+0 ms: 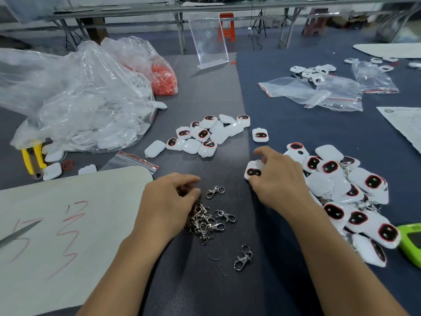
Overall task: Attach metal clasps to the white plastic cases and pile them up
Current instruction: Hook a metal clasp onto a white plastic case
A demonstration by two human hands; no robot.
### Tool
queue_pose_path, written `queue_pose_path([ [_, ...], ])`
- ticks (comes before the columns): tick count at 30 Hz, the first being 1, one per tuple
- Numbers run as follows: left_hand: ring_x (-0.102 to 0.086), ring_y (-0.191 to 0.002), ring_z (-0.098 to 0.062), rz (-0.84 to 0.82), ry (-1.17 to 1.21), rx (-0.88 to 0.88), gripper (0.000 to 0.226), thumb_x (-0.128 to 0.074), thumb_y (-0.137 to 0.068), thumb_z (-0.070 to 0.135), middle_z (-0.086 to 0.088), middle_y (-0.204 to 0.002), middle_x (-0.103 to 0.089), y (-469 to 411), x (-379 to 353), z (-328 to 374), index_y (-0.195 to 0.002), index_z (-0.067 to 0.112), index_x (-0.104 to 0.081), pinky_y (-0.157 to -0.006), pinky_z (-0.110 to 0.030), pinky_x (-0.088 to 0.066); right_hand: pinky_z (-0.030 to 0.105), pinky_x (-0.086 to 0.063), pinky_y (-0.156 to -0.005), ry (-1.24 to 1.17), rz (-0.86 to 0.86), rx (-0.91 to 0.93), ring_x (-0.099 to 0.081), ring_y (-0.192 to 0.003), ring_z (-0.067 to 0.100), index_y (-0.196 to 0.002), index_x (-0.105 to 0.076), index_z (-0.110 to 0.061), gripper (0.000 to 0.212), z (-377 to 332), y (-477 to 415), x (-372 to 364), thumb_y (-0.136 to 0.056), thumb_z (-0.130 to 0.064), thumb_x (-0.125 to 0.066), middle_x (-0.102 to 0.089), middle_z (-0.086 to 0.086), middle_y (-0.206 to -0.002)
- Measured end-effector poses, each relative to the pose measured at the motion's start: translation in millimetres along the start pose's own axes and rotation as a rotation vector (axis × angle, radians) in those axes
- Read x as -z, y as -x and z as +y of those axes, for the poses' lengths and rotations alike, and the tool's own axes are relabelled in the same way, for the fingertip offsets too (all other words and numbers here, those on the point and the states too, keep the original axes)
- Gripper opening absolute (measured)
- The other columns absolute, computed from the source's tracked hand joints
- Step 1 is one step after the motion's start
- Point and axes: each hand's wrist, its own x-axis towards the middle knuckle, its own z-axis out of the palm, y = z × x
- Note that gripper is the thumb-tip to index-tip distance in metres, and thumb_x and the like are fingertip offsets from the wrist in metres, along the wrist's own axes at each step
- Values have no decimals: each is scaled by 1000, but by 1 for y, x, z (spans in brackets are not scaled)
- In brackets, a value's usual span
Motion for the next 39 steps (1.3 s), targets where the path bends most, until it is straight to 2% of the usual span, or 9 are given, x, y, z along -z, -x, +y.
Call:
queue_pose_path([
  [4, -61, -87, -2, -38, -229, 21, 15, -75, -80, 41, 27, -88, -66, 0, 13, -1, -94, 45, -76, -81, -27, -50, 43, -46, -98, -11, 74, -75, -58, -106, 31, -129, -63, -25, 53, 9, 0, 14, -80, -9, -73, -58, 4, -115],
  [8, -61, -87, 1, -191, -240, -8, 21, -76, -82, 27, 23, -96, -66, 0, 20, 1, -95, 43, -76, -82, -22, -49, 31, -38, -80, -126, 194, 45, -54, -94, 23, -115, -68, -23, 49, 2, 4, 9, -76, 6, -70, -50, -7, -99],
  [10, -60, -82, 5, -186, -192, -6, 26, -76, -82, 16, 22, -88, -67, 0, 19, 3, -89, 41, -78, -74, -10, -42, 24, -35, -74, -243, 160, 99, -53, -89, 15, -106, -69, -28, 44, -11, 9, 1, -78, 7, -67, -55, -10, -98],
  [13, -63, -82, -1, -181, -162, -14, 28, -74, -83, 11, 19, -88, -70, 1, 15, 4, -83, 38, -78, -80, -22, -49, 13, -35, -65, -376, 44, 173, -52, -80, 7, -90, -67, -33, 34, -30, 19, -14, -82, -1, -66, -59, -10, -91],
  [15, -63, -82, -2, -139, -146, -27, 26, -74, -83, 13, 18, -88, -71, 2, 12, 4, -85, 38, -79, -81, -24, -50, 20, -34, -66, -393, -21, 241, -51, -80, 9, -87, -65, -32, 24, -41, 27, -23, -85, -8, -66, -56, -9, -87],
  [19, -64, -81, 1, -46, -47, -81, 32, -74, -81, 11, 20, -84, -71, 5, 5, 5, -94, 40, -76, -72, -13, -46, 32, -45, -68, -452, -117, 285, -56, -80, 14, -85, -58, -25, 8, -53, 39, -32, -87, -19, -63, -62, -9, -83],
  [25, -73, -80, -1, 69, 397, 8, 38, -76, -81, -1, 16, -83, -77, 3, -2, 9, -89, 36, -80, -75, -19, -57, 10, -39, -53, -593, -145, 208, -55, -60, -2, -77, -61, -31, 17, -51, 39, -27, -77, -14, -67, -64, -21, -67],
  [31, -74, -73, -13, 94, 845, 170, 39, -75, -76, -16, -2, -78, -77, 0, -4, 12, -85, 22, -79, -67, -17, -56, 38, -60, -58, -802, -193, 91, -68, -64, 25, -79, -64, -25, 14, -53, 37, -25, -75, -19, -77, -68, -2, -65],
  [39, -75, -79, -12, 38, 815, 112, 44, -73, -80, -13, -1, -85, -79, 4, -4, 18, -85, 30, -82, -70, -17, -56, 36, -57, -51, -872, -150, 4, -63, -52, 16, -73, -69, -26, 12, -51, 34, -25, -70, -17, -76, -68, -2, -61],
])
